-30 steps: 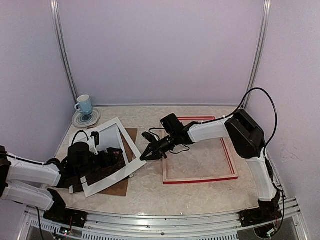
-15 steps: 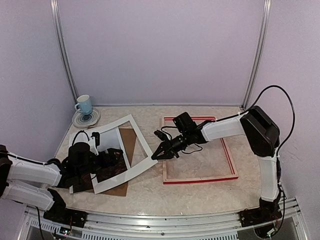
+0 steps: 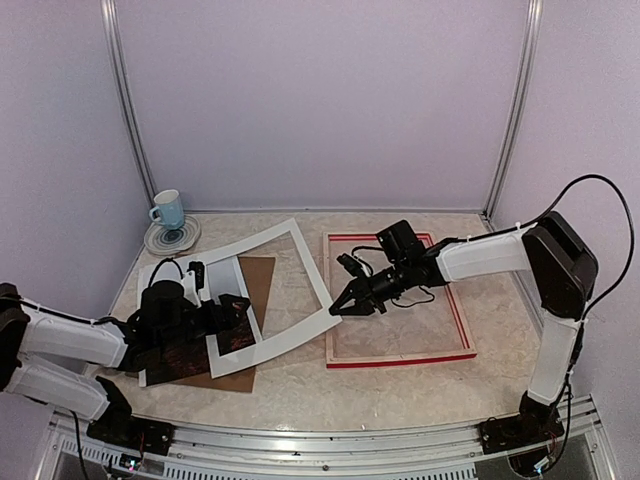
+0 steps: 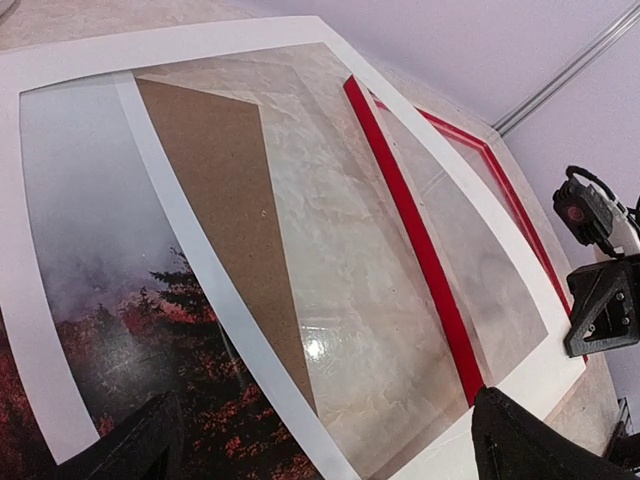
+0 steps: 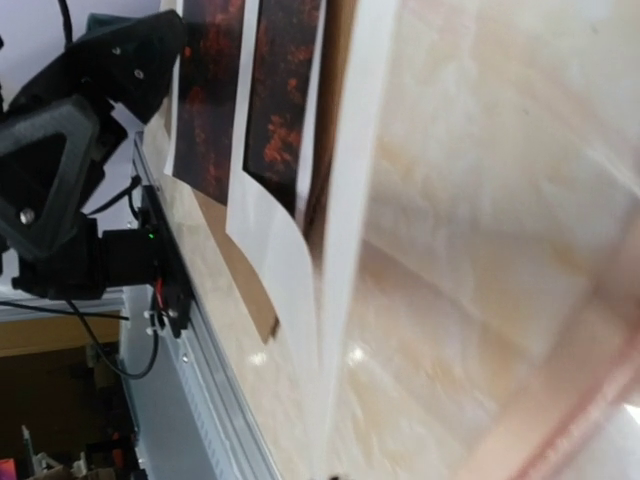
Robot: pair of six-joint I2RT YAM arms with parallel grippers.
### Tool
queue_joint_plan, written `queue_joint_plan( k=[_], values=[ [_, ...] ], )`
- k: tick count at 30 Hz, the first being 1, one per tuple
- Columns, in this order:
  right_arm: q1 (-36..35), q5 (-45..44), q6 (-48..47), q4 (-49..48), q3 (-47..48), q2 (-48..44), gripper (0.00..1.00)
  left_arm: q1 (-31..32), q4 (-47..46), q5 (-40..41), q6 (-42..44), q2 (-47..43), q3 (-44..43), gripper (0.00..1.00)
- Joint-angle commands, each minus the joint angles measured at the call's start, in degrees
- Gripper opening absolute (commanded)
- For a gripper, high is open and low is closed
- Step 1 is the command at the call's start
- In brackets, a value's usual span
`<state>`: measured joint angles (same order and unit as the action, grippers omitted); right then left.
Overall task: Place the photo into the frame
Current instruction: Place the mat board on the glass panel.
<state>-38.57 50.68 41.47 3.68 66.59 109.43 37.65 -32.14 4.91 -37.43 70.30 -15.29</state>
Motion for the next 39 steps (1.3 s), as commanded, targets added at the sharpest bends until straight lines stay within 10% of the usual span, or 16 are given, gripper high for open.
queue_joint_plan(
  k=[1,39],
  values=[
    [1.9,-2.8,-3.0,3.3,-3.0,-4.8,0.0,-0.4,-1.2,-0.6,0.9,0.5,-1.2,0.99],
    [19.0,-14.0,-17.1,24.9,-21.6,-26.8,0.0,-0.4,-5.6,-2.8,0.5,7.3,-2.5,0.99]
  ],
)
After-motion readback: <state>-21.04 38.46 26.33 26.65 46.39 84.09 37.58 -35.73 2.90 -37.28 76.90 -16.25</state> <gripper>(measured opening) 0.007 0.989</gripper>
